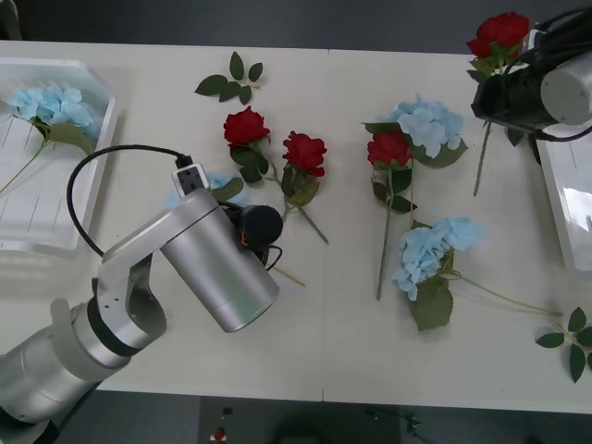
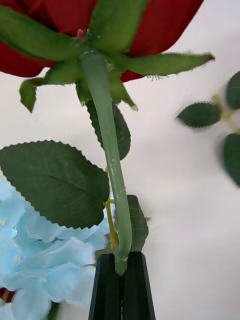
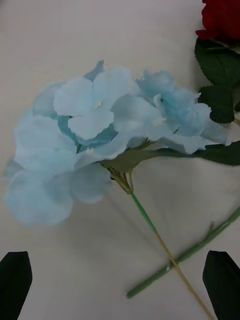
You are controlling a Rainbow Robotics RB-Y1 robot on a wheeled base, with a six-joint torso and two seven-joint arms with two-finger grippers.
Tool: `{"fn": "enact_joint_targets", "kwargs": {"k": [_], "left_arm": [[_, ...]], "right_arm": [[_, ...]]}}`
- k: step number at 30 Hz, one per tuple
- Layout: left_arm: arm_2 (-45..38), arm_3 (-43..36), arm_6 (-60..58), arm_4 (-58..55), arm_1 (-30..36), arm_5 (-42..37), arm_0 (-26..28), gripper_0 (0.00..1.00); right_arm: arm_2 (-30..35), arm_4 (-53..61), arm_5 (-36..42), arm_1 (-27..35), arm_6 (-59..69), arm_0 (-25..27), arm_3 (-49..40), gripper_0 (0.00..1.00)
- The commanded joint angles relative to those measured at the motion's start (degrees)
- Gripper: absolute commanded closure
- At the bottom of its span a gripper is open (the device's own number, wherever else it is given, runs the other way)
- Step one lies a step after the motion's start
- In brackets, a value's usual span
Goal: Put the red flowers into the right box and the blue flowers into the left box
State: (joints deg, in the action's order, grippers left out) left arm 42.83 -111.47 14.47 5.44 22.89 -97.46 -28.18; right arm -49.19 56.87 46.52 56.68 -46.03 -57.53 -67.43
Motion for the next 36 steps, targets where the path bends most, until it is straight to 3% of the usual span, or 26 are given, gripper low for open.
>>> {"fn": "enact_joint_targets", "kwargs": {"k": [1, 11, 17, 18, 19, 21, 30, 31, 33, 35, 36], "left_arm": [[0.06, 4.24, -2.51, 1.77, -0.75, 4.65, -1.7, 0.0], [0.41, 16.55, -3.13, 7.48, -0.75, 15.54, -1.7, 0.0], [0.33, 23.23, -3.39, 11.17, -0.75, 20.82, -1.7, 0.0], [0.33, 23.49, -3.39, 11.53, -0.66, 20.99, -1.7, 0.26], [0.33, 23.67, -3.31, 11.7, -0.48, 21.17, -1.7, 0.59], [0.33, 23.67, -3.22, 11.7, -0.04, 21.08, -1.7, 0.99], [0.24, 18.83, -2.6, 9.77, 1.98, 19.94, -1.62, 1.0], [-0.03, 16.37, -2.34, 8.54, 2.59, 18.88, -1.7, 1.0], [-1.43, 10.66, -1.55, 4.93, 4.0, 15.72, -1.62, 1.0], [-3.01, 6.53, 0.56, 2.3, 5.06, 13.17, -1.62, 1.0], [-4.86, 3.28, 2.32, -0.08, 5.76, 11.06, -1.62, 1.0]], "right_arm": [[0.23, 0.0, 2.44, 7.74, -9.78, -0.74, -4.64, 1.0], [0.23, 8.79, 7.54, 19.08, -28.42, -0.13, -1.03, 1.0], [0.23, 12.74, 6.31, 23.12, -33.51, 4.35, 2.66, 1.0], [0.23, 13.27, 5.87, 23.47, -33.95, 5.14, 2.92, 1.0], [0.23, 13.8, 4.99, 24.18, -34.31, 6.37, 3.45, 1.0], [0.23, 14.94, 4.02, 24.97, -34.66, 8.04, 4.06, 1.0], [0.23, 16.26, -0.29, 25.49, -35.8, 11.65, 6.96, 1.0], [0.23, 16.26, -0.37, 25.32, -35.71, 11.56, 7.32, 0.89], [0.23, 16.35, -0.64, 25.14, -35.45, 11.56, 7.4, 0.31], [0.23, 16.52, -0.73, 25.05, -35.36, 11.56, 7.32, 0.05], [0.23, 16.7, -0.81, 25.05, -35.36, 11.56, 7.32, 0.0]]}}
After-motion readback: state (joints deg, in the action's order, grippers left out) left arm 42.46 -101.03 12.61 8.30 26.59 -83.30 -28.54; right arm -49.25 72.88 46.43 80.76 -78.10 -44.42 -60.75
